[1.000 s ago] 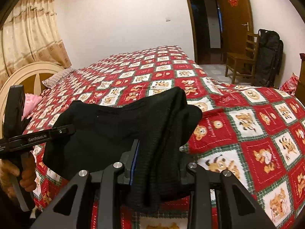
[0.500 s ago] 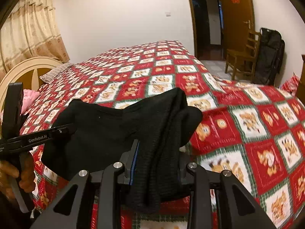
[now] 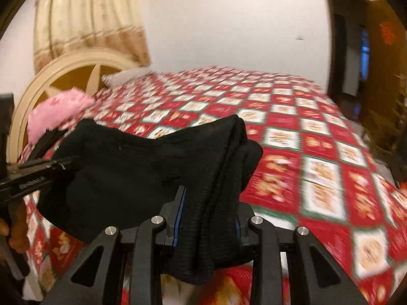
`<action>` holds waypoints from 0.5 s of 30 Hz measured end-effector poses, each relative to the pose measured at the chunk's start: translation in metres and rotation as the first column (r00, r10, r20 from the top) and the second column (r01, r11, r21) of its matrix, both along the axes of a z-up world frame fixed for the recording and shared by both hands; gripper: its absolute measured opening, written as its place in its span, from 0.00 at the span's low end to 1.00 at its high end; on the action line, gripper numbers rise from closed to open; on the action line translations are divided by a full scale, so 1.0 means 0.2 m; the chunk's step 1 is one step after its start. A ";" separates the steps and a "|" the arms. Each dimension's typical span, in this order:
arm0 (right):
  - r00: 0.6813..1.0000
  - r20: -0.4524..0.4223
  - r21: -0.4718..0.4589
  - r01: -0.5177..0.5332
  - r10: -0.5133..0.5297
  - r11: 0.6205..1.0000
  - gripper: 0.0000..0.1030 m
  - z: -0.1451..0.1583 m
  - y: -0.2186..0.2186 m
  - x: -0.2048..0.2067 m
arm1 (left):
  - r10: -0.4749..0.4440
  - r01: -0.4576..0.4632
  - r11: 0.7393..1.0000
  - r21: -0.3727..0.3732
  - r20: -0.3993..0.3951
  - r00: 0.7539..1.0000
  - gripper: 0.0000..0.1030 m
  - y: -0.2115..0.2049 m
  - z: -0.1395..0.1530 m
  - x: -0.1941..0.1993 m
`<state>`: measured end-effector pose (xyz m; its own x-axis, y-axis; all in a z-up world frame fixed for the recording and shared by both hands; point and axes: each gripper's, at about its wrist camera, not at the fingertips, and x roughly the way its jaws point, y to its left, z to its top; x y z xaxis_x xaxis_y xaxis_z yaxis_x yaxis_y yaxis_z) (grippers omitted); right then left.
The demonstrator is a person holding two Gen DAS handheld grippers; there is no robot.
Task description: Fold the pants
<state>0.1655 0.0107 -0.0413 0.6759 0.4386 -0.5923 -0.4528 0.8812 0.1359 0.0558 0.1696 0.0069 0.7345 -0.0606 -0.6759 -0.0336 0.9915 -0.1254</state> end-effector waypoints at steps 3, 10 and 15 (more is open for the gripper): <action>0.998 -0.058 -0.078 -0.021 0.017 0.997 0.31 -0.14 0.13 0.12 | 0.060 -0.059 0.997 0.053 -0.022 0.998 0.15 0.08 -0.08 0.09; 0.992 -0.123 -0.083 0.015 -0.025 0.996 0.67 -0.26 0.07 0.22 | 0.201 -0.188 0.976 0.111 -0.127 0.971 0.62 0.19 -0.39 0.20; 0.982 -0.189 -0.020 0.007 -0.011 1.000 0.70 -0.24 -0.03 0.15 | 0.282 -0.264 0.955 0.135 -0.143 0.949 1.00 0.30 -0.44 0.18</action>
